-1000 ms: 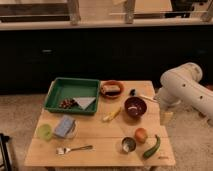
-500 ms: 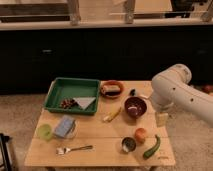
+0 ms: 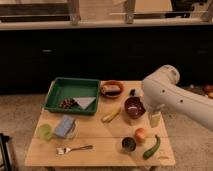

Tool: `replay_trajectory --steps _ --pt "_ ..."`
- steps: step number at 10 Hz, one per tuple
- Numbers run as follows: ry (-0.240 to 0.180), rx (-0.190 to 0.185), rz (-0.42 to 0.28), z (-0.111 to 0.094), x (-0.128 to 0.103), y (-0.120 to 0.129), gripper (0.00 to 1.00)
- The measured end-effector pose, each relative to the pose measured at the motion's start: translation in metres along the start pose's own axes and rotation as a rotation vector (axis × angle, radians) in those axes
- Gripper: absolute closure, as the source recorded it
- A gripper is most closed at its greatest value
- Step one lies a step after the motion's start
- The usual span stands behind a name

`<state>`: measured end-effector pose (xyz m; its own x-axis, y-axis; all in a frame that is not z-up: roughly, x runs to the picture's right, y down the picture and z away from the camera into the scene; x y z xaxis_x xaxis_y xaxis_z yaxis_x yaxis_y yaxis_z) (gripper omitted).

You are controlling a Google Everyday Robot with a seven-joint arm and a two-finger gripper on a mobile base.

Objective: Place banana in metal cup

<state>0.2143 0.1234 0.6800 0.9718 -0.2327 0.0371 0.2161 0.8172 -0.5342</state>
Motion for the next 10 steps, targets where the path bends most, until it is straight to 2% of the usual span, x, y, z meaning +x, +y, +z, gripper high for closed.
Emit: replay_trajectory --steps 2,4,7,10 --pt "0.005 0.003 -0.028 0.001 -0.009 -0.003 0.20" --pt "0.013 0.010 -0.073 0.000 -0.029 -0.010 0.20" --pt "0.042 0.015 -0.146 0.003 -0.036 -0.010 0.20" --pt "0.056 0.022 -0.197 0.001 -0.057 -0.018 0.20"
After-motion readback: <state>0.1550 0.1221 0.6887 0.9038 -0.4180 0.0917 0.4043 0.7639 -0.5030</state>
